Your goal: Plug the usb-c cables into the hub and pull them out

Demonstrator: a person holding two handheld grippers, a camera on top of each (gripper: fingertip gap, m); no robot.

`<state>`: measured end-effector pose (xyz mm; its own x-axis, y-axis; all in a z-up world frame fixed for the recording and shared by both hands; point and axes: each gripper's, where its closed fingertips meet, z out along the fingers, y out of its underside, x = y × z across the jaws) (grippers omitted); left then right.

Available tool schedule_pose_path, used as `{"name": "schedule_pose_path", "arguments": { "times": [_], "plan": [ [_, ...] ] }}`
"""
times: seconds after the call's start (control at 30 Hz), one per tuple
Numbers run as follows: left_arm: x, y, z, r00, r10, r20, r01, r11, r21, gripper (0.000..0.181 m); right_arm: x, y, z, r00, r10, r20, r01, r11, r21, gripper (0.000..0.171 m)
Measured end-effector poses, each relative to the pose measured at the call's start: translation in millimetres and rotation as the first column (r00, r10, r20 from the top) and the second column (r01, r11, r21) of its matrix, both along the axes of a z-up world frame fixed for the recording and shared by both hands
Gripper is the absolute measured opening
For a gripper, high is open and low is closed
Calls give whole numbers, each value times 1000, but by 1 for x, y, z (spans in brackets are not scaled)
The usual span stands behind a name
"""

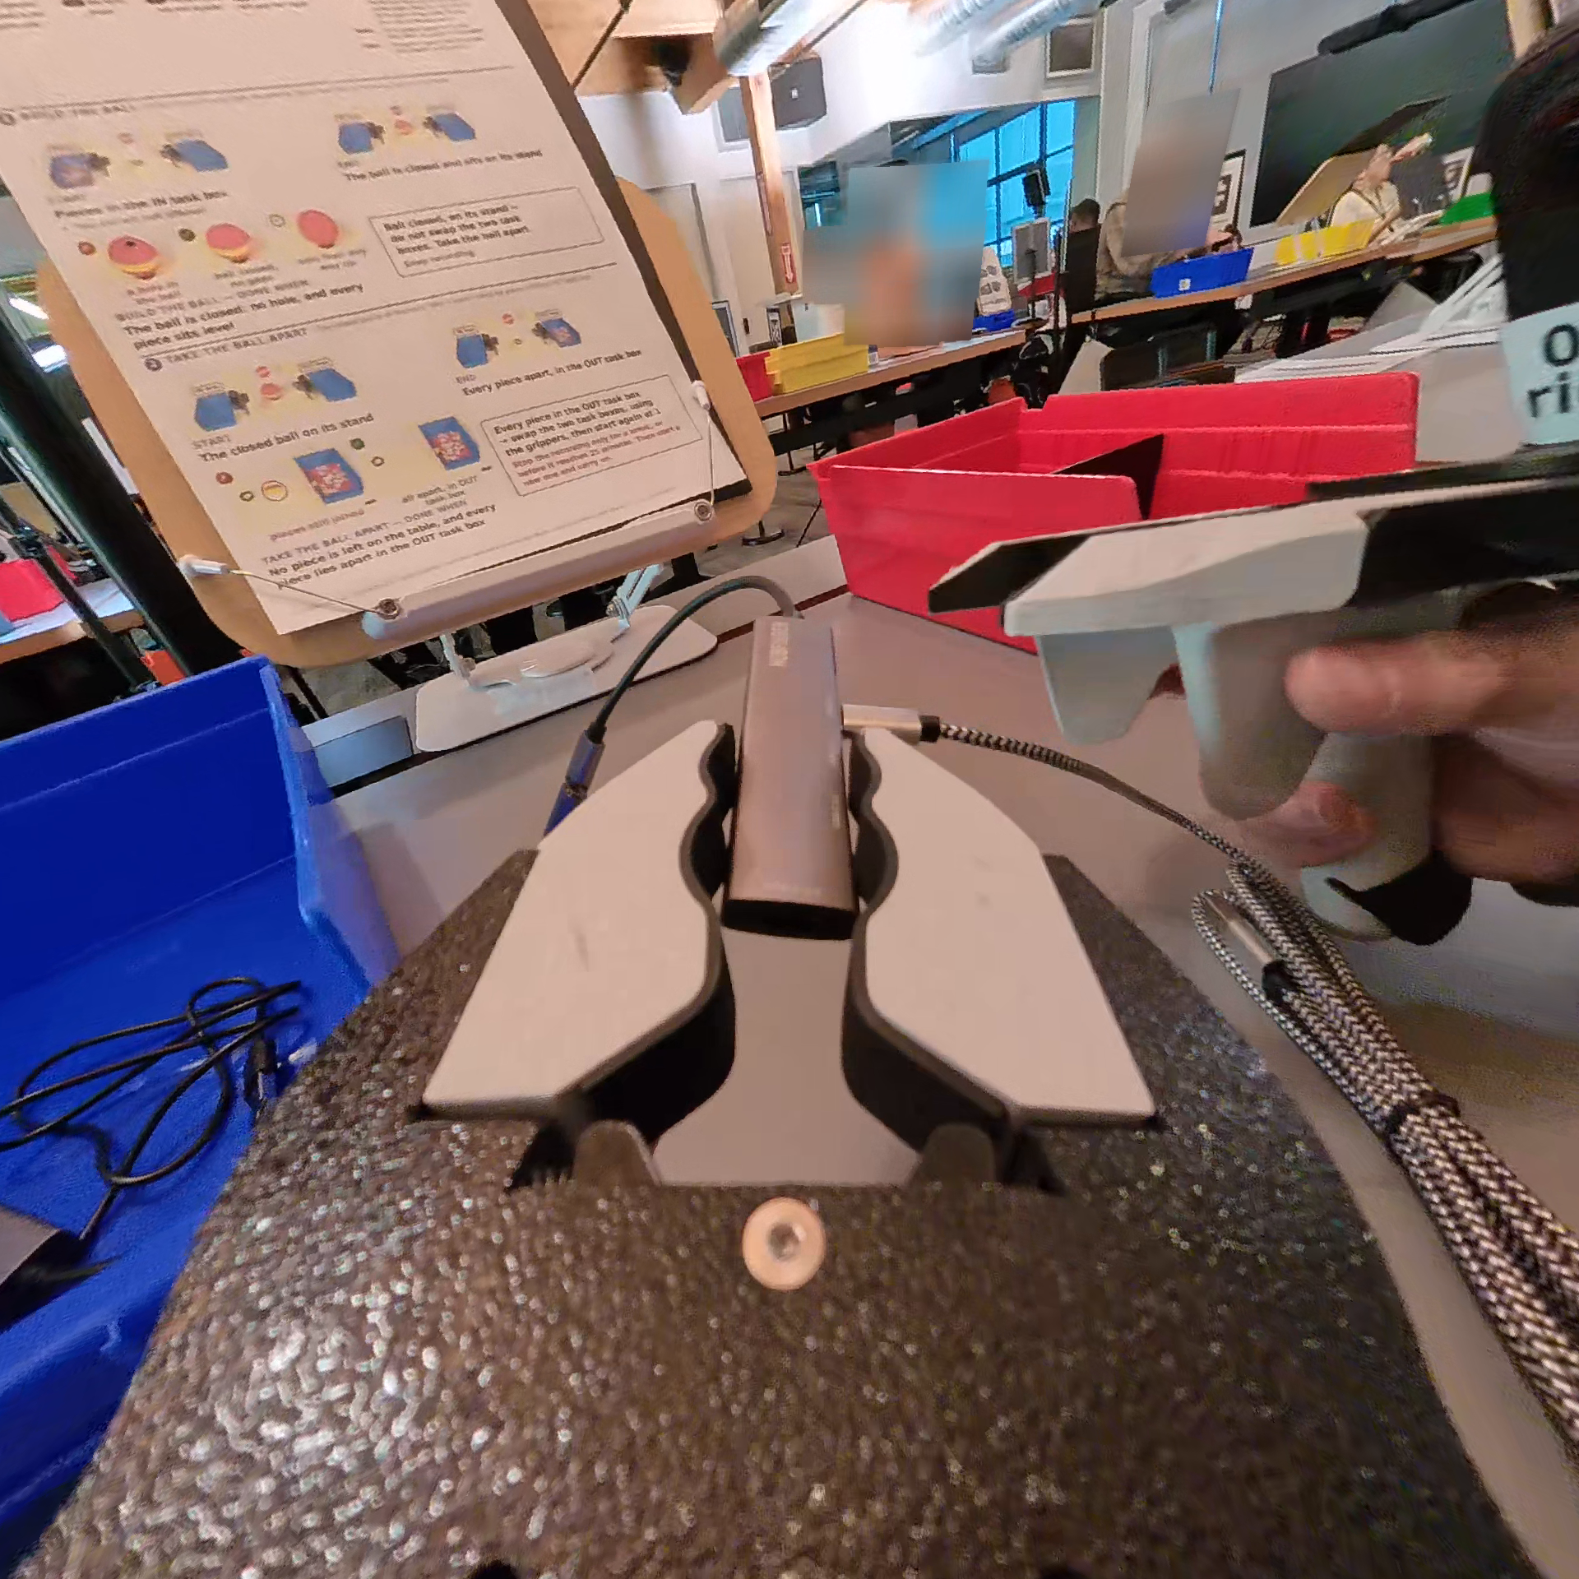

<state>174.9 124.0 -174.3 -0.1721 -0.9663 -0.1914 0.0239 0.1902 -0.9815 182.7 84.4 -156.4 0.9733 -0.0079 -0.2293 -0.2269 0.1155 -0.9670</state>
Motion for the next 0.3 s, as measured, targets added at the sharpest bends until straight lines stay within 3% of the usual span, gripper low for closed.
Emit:
{"name": "schedule_pose_path", "arguments": {
  "times": [0.3],
  "plan": [
    [0, -2, 0, 1000, -9, 10, 9, 1000, 11, 25, -8, 9, -7, 993, -16, 121, 22, 998, -53, 33]
  ]
}}
